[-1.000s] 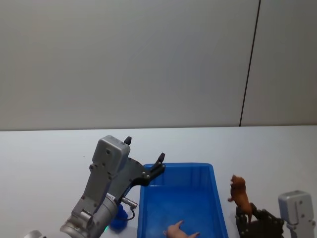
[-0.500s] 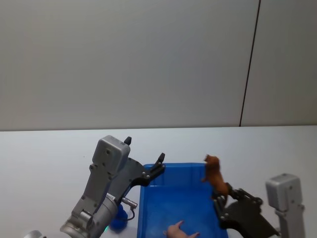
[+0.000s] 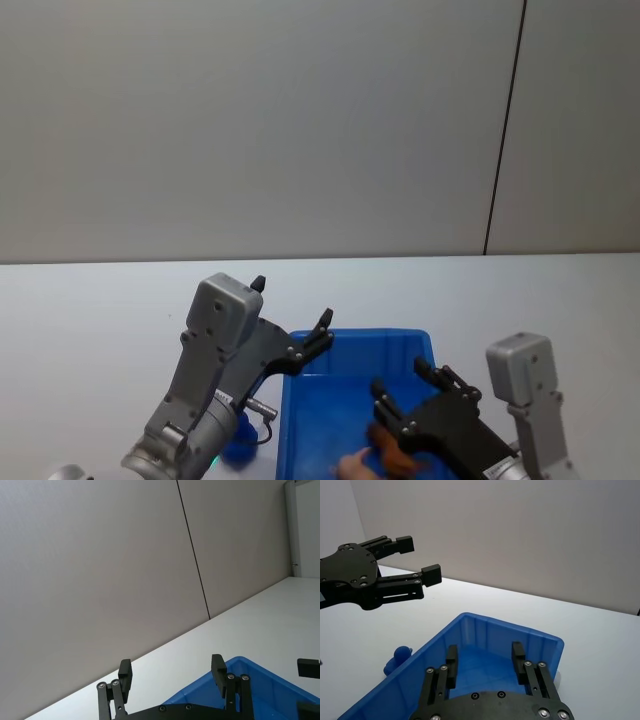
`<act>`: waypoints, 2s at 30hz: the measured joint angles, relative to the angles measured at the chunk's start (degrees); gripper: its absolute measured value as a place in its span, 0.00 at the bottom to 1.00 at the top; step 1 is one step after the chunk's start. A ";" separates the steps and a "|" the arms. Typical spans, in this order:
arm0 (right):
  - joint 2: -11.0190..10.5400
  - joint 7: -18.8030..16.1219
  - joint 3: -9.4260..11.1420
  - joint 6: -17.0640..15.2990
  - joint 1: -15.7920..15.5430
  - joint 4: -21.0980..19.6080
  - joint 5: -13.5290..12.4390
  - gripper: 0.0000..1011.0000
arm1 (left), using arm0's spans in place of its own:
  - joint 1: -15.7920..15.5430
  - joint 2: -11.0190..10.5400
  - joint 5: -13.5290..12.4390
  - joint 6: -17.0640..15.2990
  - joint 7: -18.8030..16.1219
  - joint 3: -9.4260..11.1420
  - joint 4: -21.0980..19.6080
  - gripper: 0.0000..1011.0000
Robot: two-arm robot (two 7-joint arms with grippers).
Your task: Pick up the two dolls from the table and place them into the box.
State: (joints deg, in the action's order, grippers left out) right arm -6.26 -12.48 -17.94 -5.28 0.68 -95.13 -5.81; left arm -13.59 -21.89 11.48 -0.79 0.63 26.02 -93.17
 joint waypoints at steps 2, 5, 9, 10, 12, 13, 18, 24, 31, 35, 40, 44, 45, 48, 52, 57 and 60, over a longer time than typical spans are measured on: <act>0.30 -0.07 -0.08 -0.20 0.45 0.64 0.12 0.65 | 0.00 0.00 0.00 0.00 -0.01 0.00 0.00 0.99; 0.56 0.00 -0.11 -0.32 0.80 1.17 0.23 0.76 | 0.00 0.00 0.00 0.00 0.00 0.00 0.00 0.99; 0.71 0.83 -0.10 -0.35 0.99 1.57 0.49 0.86 | 0.00 0.00 0.00 0.00 0.00 0.00 0.00 0.99; 0.72 1.35 -0.05 -0.33 0.99 1.60 0.59 0.89 | 0.00 0.00 0.00 0.00 0.00 0.00 0.00 0.99; 0.69 1.83 0.01 -0.26 0.95 1.60 0.66 0.94 | 0.00 0.00 0.00 0.00 0.00 0.00 0.00 0.99; 0.66 2.17 0.04 -0.20 0.90 1.59 0.72 0.96 | 0.00 0.00 0.00 0.00 0.00 0.00 0.00 0.99; 0.12 4.64 0.51 0.32 -0.04 0.68 0.88 0.99 | 0.00 0.00 0.00 0.00 0.00 0.00 0.00 0.99; -1.04 7.63 1.30 0.92 -1.78 -0.97 0.64 0.99 | 0.00 0.00 0.00 0.00 0.00 0.00 0.00 0.99; -2.44 10.36 2.19 1.52 -3.75 -2.65 -0.12 0.99 | 0.00 0.00 0.00 0.00 0.00 0.00 0.00 0.99; -2.97 11.42 2.55 1.79 -4.57 -3.34 -0.43 0.99 | 0.00 0.00 0.00 0.00 0.00 0.00 0.00 0.99; -3.39 12.24 2.84 1.95 -5.16 -3.82 -0.65 0.99 | 0.03 -0.01 0.01 0.00 0.00 -0.01 0.00 0.99; -3.63 12.68 2.98 2.06 -5.50 -4.11 -0.77 0.99 | 0.23 -0.16 0.22 -0.21 -0.13 -0.14 -0.06 0.99; -3.68 12.78 3.02 2.08 -5.56 -4.17 -0.81 0.99 | 0.30 -0.22 0.26 -0.27 -0.17 -0.18 -0.10 0.99; -3.82 13.03 3.12 2.14 -5.76 -4.33 -0.88 0.99 | 0.61 -0.56 0.68 -0.80 -0.56 -0.41 -0.42 0.99; -3.94 13.28 3.20 2.19 -5.93 -4.48 -0.94 0.99 | 1.34 -1.35 1.65 -2.10 -1.30 -0.95 -1.12 0.99; -4.07 13.52 3.29 2.24 -6.12 -4.65 -1.00 0.99 | 2.14 -2.33 2.71 -3.73 -2.04 -1.58 -1.87 0.99; -4.11 13.61 3.32 2.26 -6.21 -4.70 -1.03 0.99 | 2.64 -3.01 3.54 -4.97 -2.27 -2.02 -2.33 0.99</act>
State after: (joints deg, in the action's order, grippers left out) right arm -10.36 1.13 -14.62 -3.02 -5.53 -99.83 -6.83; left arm -10.94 -24.90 15.02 -5.76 -1.64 24.00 -95.50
